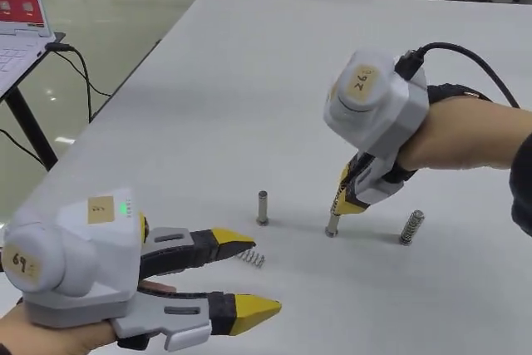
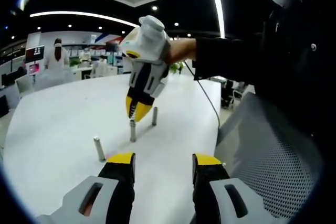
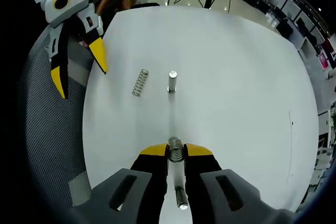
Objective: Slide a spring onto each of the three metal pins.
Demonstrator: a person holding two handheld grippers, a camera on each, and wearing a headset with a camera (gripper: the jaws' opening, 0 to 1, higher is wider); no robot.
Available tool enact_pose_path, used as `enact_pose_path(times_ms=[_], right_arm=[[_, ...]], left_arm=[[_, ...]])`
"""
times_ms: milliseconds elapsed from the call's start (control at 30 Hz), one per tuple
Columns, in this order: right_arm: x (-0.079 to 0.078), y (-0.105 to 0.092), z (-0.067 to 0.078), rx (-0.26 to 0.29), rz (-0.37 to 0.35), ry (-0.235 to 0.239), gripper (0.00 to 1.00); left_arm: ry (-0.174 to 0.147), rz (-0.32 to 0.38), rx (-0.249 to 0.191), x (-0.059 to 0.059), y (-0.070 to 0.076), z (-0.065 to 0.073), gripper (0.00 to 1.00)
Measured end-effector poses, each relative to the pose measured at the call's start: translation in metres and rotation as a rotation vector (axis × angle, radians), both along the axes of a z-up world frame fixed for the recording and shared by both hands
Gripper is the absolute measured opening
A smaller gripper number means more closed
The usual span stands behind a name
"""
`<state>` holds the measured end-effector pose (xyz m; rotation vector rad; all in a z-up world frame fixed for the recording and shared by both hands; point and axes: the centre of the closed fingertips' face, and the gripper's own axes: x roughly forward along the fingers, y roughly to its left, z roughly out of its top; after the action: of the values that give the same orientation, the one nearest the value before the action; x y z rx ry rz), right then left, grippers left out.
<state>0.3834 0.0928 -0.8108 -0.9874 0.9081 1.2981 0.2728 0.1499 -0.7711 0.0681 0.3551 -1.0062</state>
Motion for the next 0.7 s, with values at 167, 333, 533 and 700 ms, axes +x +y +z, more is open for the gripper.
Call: enact_pose_path(times_ms=[167, 333, 533, 700], right_arm=[[-0.002, 0.000, -0.008, -0.022, 0.002, 0.011, 0.08], [-0.004, 0.001, -0.014, -0.031, 0.005, 0.018, 0.08], [-0.004, 0.000, -0.025, -0.043, 0.003, 0.031, 0.09], [-0.003, -0.001, -0.033, -0.051, 0.001, 0.036, 0.09]], left_arm=[[0.001, 0.001, -0.001, 0.000, 0.000, 0.000, 0.37], [0.000, 0.002, 0.000, 0.000, 0.000, 0.000, 0.37], [0.000, 0.005, 0.001, 0.001, 0.000, 0.000, 0.37], [0.000, 0.007, 0.001, 0.001, 0.000, -0.001, 0.37]])
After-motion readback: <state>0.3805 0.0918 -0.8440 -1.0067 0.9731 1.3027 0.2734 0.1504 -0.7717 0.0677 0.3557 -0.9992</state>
